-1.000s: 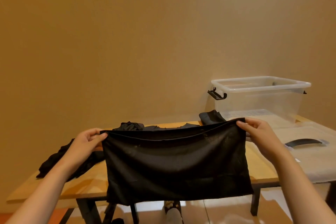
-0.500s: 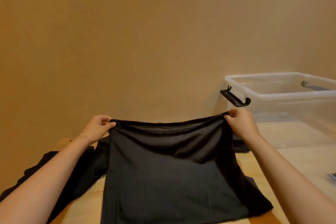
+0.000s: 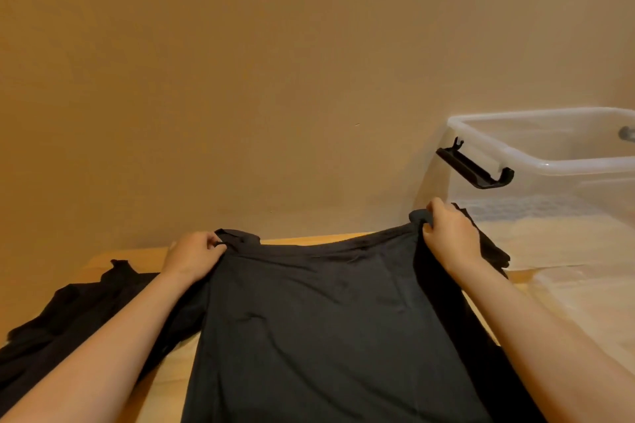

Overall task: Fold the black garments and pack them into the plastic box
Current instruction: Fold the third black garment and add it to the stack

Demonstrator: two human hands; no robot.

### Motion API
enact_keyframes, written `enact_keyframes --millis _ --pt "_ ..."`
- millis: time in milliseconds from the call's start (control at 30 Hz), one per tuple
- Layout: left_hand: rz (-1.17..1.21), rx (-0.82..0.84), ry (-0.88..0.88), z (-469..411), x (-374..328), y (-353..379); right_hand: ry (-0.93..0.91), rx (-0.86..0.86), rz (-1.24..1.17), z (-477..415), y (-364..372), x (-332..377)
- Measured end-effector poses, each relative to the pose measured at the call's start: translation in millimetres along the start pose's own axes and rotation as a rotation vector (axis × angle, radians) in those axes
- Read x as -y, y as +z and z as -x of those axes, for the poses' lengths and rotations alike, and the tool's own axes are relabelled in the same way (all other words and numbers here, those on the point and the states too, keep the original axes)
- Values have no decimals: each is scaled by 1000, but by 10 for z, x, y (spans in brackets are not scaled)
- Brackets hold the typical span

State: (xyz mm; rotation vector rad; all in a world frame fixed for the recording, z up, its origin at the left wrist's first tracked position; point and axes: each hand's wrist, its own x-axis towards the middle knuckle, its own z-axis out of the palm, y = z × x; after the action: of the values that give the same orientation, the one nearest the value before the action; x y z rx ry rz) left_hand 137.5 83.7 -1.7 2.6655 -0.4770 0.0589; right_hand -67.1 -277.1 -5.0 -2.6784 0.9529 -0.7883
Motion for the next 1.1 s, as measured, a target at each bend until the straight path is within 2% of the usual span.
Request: enact_keyframes --millis 167,333,467,600,733,833,967,1100 --pt "-279 -119 205 259 -146 5 -146 32 9 240 -46 105" --pt "-130 -151 473 1030 -388 -13 -353 249 -115 861 -266 314" --pt "-29 -100 592 1841 -372 41 -465 390 -201 1512 -599 324" --pt "53 121 576 2422 -254 164 -506 522 -154 1960 -781 203" --pt "27 186 532 2627 -238 212 -500 680 -51 2209 -747 145" --pt "-37 201 517 2753 -244 198 -514 668 17 2358 -713 76" --pt "-224 93 509 2903 -222 176 -455 553 0 2461 -800 -22" --pt "-207 95 379 3031 -129 226 -385 528 67 2532 -825 -173"
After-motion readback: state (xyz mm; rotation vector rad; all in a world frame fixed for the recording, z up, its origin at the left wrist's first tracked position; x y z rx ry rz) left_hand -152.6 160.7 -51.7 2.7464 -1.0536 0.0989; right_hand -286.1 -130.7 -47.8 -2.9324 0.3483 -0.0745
